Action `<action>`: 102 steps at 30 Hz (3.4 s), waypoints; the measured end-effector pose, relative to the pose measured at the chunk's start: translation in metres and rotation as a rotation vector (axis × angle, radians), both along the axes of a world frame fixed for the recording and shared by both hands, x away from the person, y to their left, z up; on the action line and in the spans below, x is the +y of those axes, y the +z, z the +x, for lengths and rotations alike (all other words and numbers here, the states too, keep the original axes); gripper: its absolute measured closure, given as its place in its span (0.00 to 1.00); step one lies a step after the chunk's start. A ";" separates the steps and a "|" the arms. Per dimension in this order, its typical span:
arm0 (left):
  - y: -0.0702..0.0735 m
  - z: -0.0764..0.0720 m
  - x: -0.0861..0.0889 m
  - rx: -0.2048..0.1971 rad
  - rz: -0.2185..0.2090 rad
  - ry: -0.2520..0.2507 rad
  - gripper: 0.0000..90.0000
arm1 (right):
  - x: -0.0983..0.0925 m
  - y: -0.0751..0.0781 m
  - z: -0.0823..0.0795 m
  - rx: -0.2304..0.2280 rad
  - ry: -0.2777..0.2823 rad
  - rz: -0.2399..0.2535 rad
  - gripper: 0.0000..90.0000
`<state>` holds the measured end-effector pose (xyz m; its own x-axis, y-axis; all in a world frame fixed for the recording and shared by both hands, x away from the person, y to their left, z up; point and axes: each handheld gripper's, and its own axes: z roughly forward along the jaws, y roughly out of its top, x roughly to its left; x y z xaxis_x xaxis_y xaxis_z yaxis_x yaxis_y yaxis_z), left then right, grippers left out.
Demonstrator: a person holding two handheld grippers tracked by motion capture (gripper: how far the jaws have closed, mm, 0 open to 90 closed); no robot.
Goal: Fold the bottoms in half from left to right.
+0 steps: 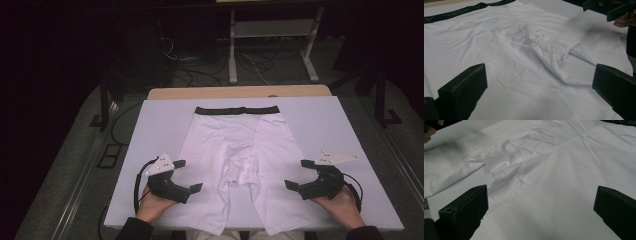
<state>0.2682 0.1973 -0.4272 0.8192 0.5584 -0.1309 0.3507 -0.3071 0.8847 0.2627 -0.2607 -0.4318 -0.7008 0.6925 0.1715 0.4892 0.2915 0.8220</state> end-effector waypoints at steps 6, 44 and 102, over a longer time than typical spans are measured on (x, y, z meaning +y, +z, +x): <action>0.000 0.000 -0.001 -0.002 0.000 0.000 0.00 | 0.000 0.001 -0.001 -0.005 -0.001 0.002 0.00; 0.000 -0.002 -0.002 -0.013 -0.017 0.017 0.00 | 0.021 0.026 0.007 -0.042 0.025 -0.042 0.00; -0.001 -0.002 -0.001 -0.008 -0.032 0.014 0.00 | 0.095 0.052 0.061 -0.038 0.148 -0.085 0.00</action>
